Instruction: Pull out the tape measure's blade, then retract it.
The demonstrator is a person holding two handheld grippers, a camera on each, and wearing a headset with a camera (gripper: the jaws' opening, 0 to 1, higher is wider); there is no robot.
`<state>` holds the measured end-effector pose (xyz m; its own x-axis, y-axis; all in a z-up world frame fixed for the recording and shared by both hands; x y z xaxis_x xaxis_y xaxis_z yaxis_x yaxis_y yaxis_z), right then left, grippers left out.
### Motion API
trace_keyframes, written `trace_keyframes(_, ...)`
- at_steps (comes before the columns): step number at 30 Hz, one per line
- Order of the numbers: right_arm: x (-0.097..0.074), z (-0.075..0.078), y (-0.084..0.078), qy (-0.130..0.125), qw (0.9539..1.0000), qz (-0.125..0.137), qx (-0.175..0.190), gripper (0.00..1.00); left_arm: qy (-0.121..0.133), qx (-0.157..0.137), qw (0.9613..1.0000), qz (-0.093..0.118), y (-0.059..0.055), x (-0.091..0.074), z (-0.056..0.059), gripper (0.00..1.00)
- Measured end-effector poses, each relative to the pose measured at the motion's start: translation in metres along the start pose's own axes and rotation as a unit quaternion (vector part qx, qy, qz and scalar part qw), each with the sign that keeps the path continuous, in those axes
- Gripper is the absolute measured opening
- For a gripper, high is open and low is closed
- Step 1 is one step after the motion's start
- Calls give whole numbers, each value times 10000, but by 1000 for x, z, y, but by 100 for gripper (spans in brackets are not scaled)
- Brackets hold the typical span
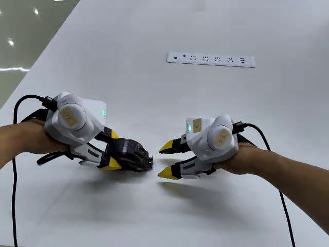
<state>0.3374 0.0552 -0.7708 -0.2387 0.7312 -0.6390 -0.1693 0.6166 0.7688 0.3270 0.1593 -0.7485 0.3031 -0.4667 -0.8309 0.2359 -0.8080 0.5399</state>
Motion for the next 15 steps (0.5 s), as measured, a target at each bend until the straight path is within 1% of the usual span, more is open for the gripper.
trace_keyframes(9, 14, 4, 1, 81, 9999, -105, -32, 23, -2, -38, 10000, 16, -1, 0, -1, 27)
trace_keyframes(15, 21, 7, 3, 85, 9998, -171, -47, 19, -40, 22, 10000, -57, -1, 1, -1, 27)
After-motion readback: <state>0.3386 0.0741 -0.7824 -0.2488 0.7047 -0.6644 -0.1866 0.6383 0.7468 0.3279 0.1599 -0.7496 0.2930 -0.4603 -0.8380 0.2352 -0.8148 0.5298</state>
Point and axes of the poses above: the centre of the closed fingertips' face, and the gripper's own axes: x roughly forward along the fingers, z roughly to its right, y roughly out of its top, the point moved 3 cm from there along -x, roughly backward along the fingers, and after that the axes turned 6 degrees about y, right-handed, at the moved point
